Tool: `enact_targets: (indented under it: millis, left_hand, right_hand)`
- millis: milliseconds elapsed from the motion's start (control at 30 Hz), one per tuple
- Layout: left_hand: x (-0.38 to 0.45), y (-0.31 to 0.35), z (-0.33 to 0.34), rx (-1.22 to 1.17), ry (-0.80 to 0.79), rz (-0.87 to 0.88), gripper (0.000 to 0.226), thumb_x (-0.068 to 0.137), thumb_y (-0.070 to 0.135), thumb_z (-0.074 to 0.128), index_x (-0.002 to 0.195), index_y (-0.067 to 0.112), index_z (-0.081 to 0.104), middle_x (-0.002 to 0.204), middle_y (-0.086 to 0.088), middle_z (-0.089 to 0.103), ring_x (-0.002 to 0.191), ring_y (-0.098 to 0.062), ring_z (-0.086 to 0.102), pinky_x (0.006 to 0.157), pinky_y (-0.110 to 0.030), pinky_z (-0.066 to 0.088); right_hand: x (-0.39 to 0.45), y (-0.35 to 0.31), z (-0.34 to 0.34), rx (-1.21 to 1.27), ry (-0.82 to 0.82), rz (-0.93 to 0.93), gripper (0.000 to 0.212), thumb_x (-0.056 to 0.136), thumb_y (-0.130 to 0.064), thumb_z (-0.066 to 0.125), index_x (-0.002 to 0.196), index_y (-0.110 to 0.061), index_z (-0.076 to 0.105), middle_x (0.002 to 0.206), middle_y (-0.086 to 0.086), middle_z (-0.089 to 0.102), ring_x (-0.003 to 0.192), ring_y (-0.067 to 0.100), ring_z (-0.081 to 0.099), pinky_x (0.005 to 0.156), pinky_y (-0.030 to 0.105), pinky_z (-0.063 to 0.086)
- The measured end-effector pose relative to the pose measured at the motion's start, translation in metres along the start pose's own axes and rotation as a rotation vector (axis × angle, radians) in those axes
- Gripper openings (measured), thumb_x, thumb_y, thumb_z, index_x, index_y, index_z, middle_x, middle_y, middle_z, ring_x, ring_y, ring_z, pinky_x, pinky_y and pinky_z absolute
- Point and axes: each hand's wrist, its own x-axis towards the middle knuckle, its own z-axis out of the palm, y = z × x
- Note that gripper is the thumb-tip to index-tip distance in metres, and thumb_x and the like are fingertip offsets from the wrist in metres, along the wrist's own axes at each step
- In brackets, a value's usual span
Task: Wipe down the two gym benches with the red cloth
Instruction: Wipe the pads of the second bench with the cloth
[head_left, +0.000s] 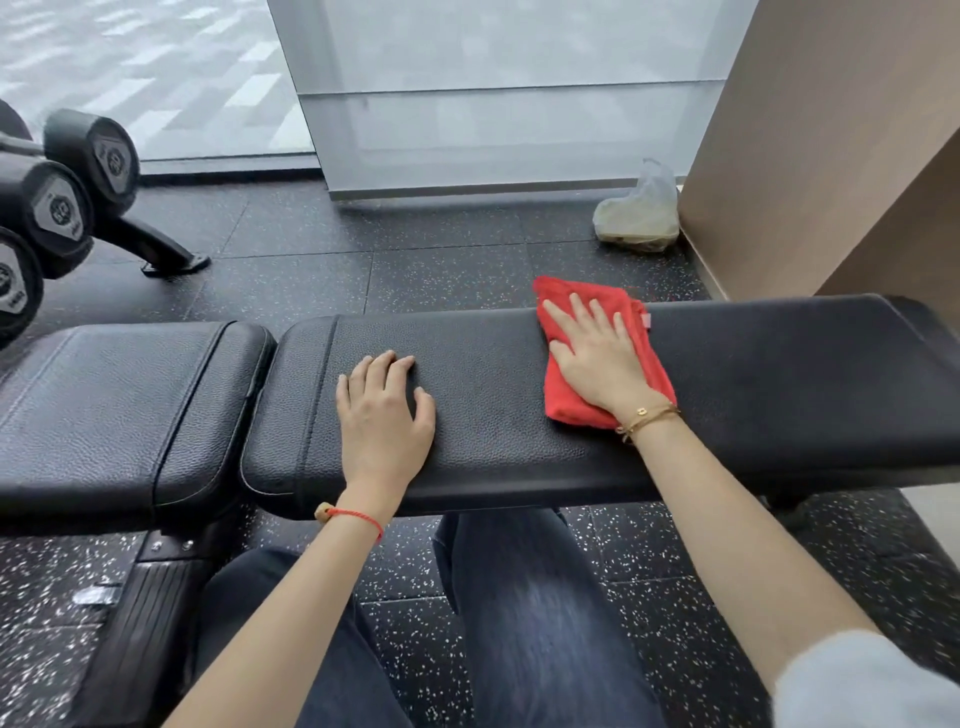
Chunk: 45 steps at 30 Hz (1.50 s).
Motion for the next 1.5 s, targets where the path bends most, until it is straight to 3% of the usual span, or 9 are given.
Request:
enact_targets:
  millis: [133, 267, 467, 633, 800, 933, 1133, 1300, 1500]
  left_hand:
    - [0.001, -0.001, 0.000, -0.010, 0.003, -0.003, 0.042, 0.092, 0.028, 0.053, 0.132, 0.016, 0.056, 0.143, -0.006, 0.052, 0.137, -0.028, 0.039, 0.118, -0.050, 0.023]
    - [0.001, -0.002, 0.000, -0.016, 0.010, 0.000, 0.042, 0.092, 0.028, 0.055, 0.132, 0.016, 0.057, 0.142, -0.005, 0.052, 0.137, -0.027, 0.039, 0.118, -0.049, 0.023]
    - [0.001, -0.003, 0.000, -0.030, 0.011, 0.008, 0.041, 0.092, 0.029, 0.054, 0.131, 0.016, 0.057, 0.142, -0.005, 0.052, 0.137, -0.027, 0.039, 0.119, -0.049, 0.023]
    - [0.001, -0.002, -0.002, -0.020, 0.005, 0.010, 0.041, 0.092, 0.030, 0.052, 0.130, 0.017, 0.057, 0.141, -0.004, 0.052, 0.136, -0.026, 0.039, 0.118, -0.049, 0.023]
    - [0.004, -0.003, -0.006, -0.094, -0.004, -0.002, 0.040, 0.091, 0.024, 0.057, 0.130, 0.015, 0.058, 0.140, -0.005, 0.053, 0.135, -0.026, 0.041, 0.118, -0.045, 0.022]
    - [0.007, -0.018, -0.020, -0.272, 0.041, -0.022, 0.038, 0.088, 0.007, 0.058, 0.125, 0.008, 0.061, 0.134, -0.010, 0.056, 0.130, -0.029, 0.046, 0.114, -0.041, 0.032]
    - [0.008, -0.069, -0.038, -0.047, 0.066, -0.055, 0.036, 0.090, 0.016, 0.059, 0.125, 0.010, 0.061, 0.133, -0.009, 0.058, 0.129, -0.029, 0.046, 0.114, -0.044, 0.032]
    - [0.002, -0.082, -0.037, -0.008, 0.044, -0.068, 0.039, 0.093, 0.022, 0.057, 0.131, 0.013, 0.058, 0.137, -0.008, 0.055, 0.132, -0.028, 0.044, 0.113, -0.045, 0.031]
    - [0.000, -0.081, -0.034, 0.003, 0.068, -0.078, 0.040, 0.093, 0.024, 0.056, 0.132, 0.016, 0.057, 0.139, -0.006, 0.054, 0.133, -0.026, 0.043, 0.114, -0.045, 0.031]
  right_hand:
    - [-0.022, -0.058, 0.015, 0.030, -0.033, -0.258, 0.058, 0.099, -0.036, 0.038, 0.153, -0.040, 0.015, 0.164, -0.002, 0.007, 0.151, 0.020, 0.004, 0.122, 0.041, -0.004]
    - [-0.056, -0.053, 0.021, 0.028, -0.037, -0.401, 0.058, 0.099, -0.038, 0.038, 0.152, -0.042, 0.015, 0.163, -0.006, 0.010, 0.151, 0.018, 0.007, 0.122, 0.038, -0.003]
    - [-0.045, 0.009, 0.010, 0.049, 0.000, -0.218, 0.057, 0.099, -0.037, 0.040, 0.152, -0.042, 0.018, 0.163, -0.004, 0.013, 0.151, 0.019, 0.009, 0.122, 0.039, 0.000]
    - [0.001, -0.006, 0.010, 0.022, -0.009, -0.063, 0.056, 0.101, -0.039, 0.033, 0.153, -0.040, 0.014, 0.164, 0.000, 0.005, 0.151, 0.022, 0.004, 0.122, 0.043, -0.003]
    - [-0.011, -0.074, 0.020, 0.056, -0.049, -0.252, 0.057, 0.101, -0.038, 0.034, 0.153, -0.039, 0.014, 0.164, -0.001, 0.004, 0.151, 0.020, 0.001, 0.122, 0.042, -0.005]
    - [-0.047, -0.089, 0.028, 0.059, -0.031, -0.421, 0.057, 0.100, -0.037, 0.037, 0.153, -0.040, 0.016, 0.164, -0.004, 0.009, 0.151, 0.019, 0.004, 0.122, 0.039, -0.004]
    - [-0.043, -0.070, 0.024, 0.088, -0.026, -0.381, 0.057, 0.100, -0.035, 0.039, 0.152, -0.041, 0.018, 0.163, -0.006, 0.012, 0.151, 0.017, 0.007, 0.123, 0.039, -0.001]
    - [0.011, -0.101, 0.025, 0.078, -0.061, -0.253, 0.055, 0.102, -0.037, 0.032, 0.154, -0.038, 0.014, 0.164, 0.000, 0.006, 0.151, 0.021, 0.002, 0.122, 0.042, -0.005]
    - [0.013, -0.162, 0.035, 0.084, -0.108, -0.395, 0.056, 0.101, -0.036, 0.033, 0.154, -0.038, 0.015, 0.164, -0.001, 0.005, 0.151, 0.021, 0.001, 0.122, 0.042, -0.006]
